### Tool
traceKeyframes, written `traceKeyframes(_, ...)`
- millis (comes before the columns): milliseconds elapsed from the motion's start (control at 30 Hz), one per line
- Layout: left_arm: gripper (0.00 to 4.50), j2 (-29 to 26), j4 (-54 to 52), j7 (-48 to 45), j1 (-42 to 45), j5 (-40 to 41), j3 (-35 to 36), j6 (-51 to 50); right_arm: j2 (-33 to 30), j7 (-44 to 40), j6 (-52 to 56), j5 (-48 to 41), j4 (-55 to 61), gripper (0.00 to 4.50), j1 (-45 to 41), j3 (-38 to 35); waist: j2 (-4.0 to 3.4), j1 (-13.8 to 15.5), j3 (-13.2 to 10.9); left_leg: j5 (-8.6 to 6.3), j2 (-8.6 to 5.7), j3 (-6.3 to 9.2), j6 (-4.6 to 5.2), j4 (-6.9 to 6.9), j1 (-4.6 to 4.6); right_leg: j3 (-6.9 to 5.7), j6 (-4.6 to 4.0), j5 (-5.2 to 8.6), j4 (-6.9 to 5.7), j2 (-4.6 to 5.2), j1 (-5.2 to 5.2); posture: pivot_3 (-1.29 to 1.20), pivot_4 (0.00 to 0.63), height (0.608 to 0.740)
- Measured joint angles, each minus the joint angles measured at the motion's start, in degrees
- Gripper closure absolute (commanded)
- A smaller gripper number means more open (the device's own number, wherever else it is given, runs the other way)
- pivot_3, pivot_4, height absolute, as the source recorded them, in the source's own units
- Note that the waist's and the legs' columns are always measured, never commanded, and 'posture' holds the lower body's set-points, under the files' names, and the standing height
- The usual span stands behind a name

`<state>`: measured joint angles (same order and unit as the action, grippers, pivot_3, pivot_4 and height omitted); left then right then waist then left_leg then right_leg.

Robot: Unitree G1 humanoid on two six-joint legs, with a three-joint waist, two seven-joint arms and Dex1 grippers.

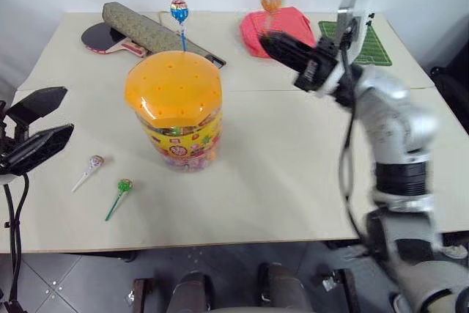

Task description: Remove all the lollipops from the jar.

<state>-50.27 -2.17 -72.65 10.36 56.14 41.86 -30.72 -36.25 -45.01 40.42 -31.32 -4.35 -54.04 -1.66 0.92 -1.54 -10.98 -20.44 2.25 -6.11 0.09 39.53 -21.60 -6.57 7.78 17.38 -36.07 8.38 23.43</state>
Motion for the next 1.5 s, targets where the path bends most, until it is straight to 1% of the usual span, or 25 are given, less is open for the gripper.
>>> traceKeyframes(33,0.00,-0.36,-0.24,-1.49,-1.59,-1.88,-0.94,1.54,-5.23,-0.07,4.88,2.22,-2.10,4.47,-0.04,1.89,0.01,-0.05,0.00,0.00,0.00,-0.06,0.00,-0.06,0.00,0.01,0.00,0.00,0.06,0.00,0.03,0.00,0.150,0.740)
traceKeyframes(133,0.00,-0.44,-1.28,-4.57,-3.92,-4.83,-3.59,3.63,-11.60,-0.06,11.32,7.11,-5.17,4.47,1.59,5.37,0.00,-0.43,0.00,0.02,0.11,-0.36,-0.04,-0.26,0.01,0.04,-0.04,0.02,0.12,-0.04,0.21,0.00,0.150,0.740)
traceKeyframes(233,0.00,-0.60,-2.36,-7.57,-4.63,-6.09,-4.80,6.06,-20.10,-1.42,13.86,15.11,-6.25,4.47,6.08,14.98,-0.01,-0.52,0.00,0.02,0.15,-0.55,-0.05,-0.41,0.06,0.08,-0.05,0.03,0.14,-0.04,0.30,0.00,0.150,0.740)
traceKeyframes(267,0.00,-0.60,-2.34,-8.05,-5.07,-6.23,-4.82,6.36,-21.52,-1.98,13.85,17.42,-7.80,4.47,7.93,16.99,-0.01,-0.48,0.00,0.01,0.15,-0.61,-0.04,-0.41,0.06,0.09,-0.04,0.03,0.19,-0.03,0.31,0.00,0.150,0.740)
traceKeyframes(333,0.00,-0.60,-2.36,-8.37,-5.25,-6.27,-4.97,6.39,-22.14,-3.30,13.60,20.64,-10.30,4.47,10.02,20.37,-0.01,-0.66,0.00,0.00,0.15,-0.76,-0.03,-0.39,0.06,0.09,-0.04,0.02,0.22,0.00,0.34,0.00,0.150,0.740)
traceKeyframes(467,0.00,-0.32,-4.25,-8.04,-4.16,-5.76,-6.07,6.31,-22.14,-6.01,10.97,23.74,-11.59,4.47,9.69,21.53,-0.03,-0.77,0.00,0.01,0.23,-0.81,-0.03,-0.25,0.15,0.09,-0.04,0.02,0.20,0.00,0.25,0.00,0.150,0.740)
traceKeyframes(567,0.00,-0.32,-4.26,-7.34,-3.99,-5.61,-6.06,6.11,-22.14,-7.80,9.48,25.72,-12.11,3.82,9.76,21.44,-0.02,-0.46,0.01,0.01,0.24,-0.80,-0.03,-0.20,0.16,0.09,-0.04,0.02,0.19,0.00,0.23,0.00,0.150,0.740)
traceKeyframes(667,0.00,-0.29,-4.26,-6.56,-4.33,-5.39,-5.80,5.63,-22.00,-8.91,7.45,26.68,-13.23,2.87,9.74,20.36,-0.02,-0.26,0.01,0.01,0.25,-0.80,-0.03,-0.20,0.15,0.08,-0.05,0.01,0.18,0.00,0.24,0.00,0.150,0.740)
traceKeyframes(733,0.00,0.59,-4.35,-4.66,-5.08,-3.95,-4.06,4.80,-21.53,-10.67,1.11,25.87,-14.82,2.22,9.62,18.12,-0.05,-0.43,-0.01,0.01,0.25,-0.84,-0.03,-0.21,0.15,0.11,-0.05,0.01,0.19,0.00,0.26,0.00,0.150,0.740)
traceKeyframes(800,0.00,1.80,-4.38,-2.23,-6.10,-2.49,-1.55,4.01,-21.53,-13.81,-7.49,24.83,-16.03,2.22,8.64,14.90,-0.13,-0.57,-0.06,0.01,0.26,-0.84,-0.03,-0.22,0.15,0.10,-0.04,0.01,0.18,-0.01,0.27,0.00,0.150,0.740)
traceKeyframes(900,0.00,3.33,-4.47,0.98,-6.97,-0.58,1.22,3.10,-21.65,-20.23,-14.61,21.94,-15.55,2.22,5.99,11.55,-0.16,-0.54,-0.08,0.01,0.32,-0.81,-0.03,-0.21,0.16,0.08,-0.05,0.01,0.17,-0.05,0.25,0.00,0.150,0.740)
traceKeyframes(967,0.00,4.89,-4.46,4.15,-6.92,1.31,3.67,2.62,-19.43,-24.27,-15.70,18.04,-14.09,2.22,3.40,8.30,-0.15,-0.54,-0.07,0.01,0.35,-0.80,-0.03,-0.17,0.17,0.09,-0.07,0.00,0.15,-0.06,0.23,0.00,0.150,0.740)
traceKeyframes(1000,0.00,5.36,-4.36,5.78,-6.81,2.22,4.80,2.46,-17.02,-25.19,-15.39,15.90,-13.29,2.22,1.73,7.13,-0.13,-0.62,-0.06,0.01,0.38,-0.79,-0.04,-0.14,0.18,0.08,-0.09,-0.02,0.14,-0.08,0.23,0.00,0.150,0.740)
traceKeyframes(1067,0.00,6.59,-3.83,9.48,-5.03,3.77,6.74,2.53,-8.56,-23.64,-13.08,11.32,-12.09,2.22,-3.04,4.81,-0.12,-1.13,-0.06,0.02,0.45,-0.79,-0.07,-0.04,0.21,0.08,-0.20,-0.09,0.09,-0.12,0.21,0.00,0.150,0.740)
traceKeyframes(1133,0.00,7.02,-3.80,11.77,-3.94,4.52,7.39,2.87,-0.12,-19.40,-9.85,8.80,-12.06,2.22,-7.37,3.82,-0.12,-1.41,-0.06,0.03,0.47,-0.75,-0.09,0.06,0.21,0.05,-0.23,-0.11,-0.07,-0.14,0.20,0.00,0.150,0.740)
traceKeyframes(1200,0.00,7.22,-3.64,13.07,-3.69,4.52,7.52,3.09,8.27,-12.85,-8.25,8.70,-14.98,2.22,-12.63,3.59,-0.12,-1.67,-0.06,0.03,0.46,-0.74,-0.09,0.08,0.20,0.06,-0.24,-0.11,-0.18,-0.14,0.25,0.00,0.150,0.740)
traceKeyframes(1233,0.00,7.28,-3.61,13.33,-3.55,4.52,7.31,3.12,11.40,-10.01,-7.73,8.87,-16.52,2.22,-14.85,3.62,-0.12,-1.69,-0.05,0.02,0.46,-0.71,-0.11,0.07,0.18,0.04,-0.24,-0.11,-0.22,-0.14,0.27,0.00,0.150,0.740)
traceKeyframes(1367,0.00,7.39,-3.28,14.01,-3.35,4.51,7.02,3.27,18.82,-4.28,-7.32,9.68,-21.54,2.22,-19.81,3.58,-0.02,-1.11,0.01,-0.06,0.40,-0.47,-0.11,0.10,0.09,-0.11,-0.25,-0.12,-0.36,-0.14,0.27,0.00,0.150,0.740)
traceKeyframes(1500,0.00,7.55,-3.08,14.52,-2.38,4.57,6.43,3.34,26.10,-1.49,-7.35,9.52,-26.05,2.22,-24.11,3.45,-0.01,-1.86,0.01,-0.07,0.41,-0.48,-0.13,0.05,0.09,-0.19,-0.25,-0.11,-0.35,-0.16,0.29,0.00,0.150,0.740)
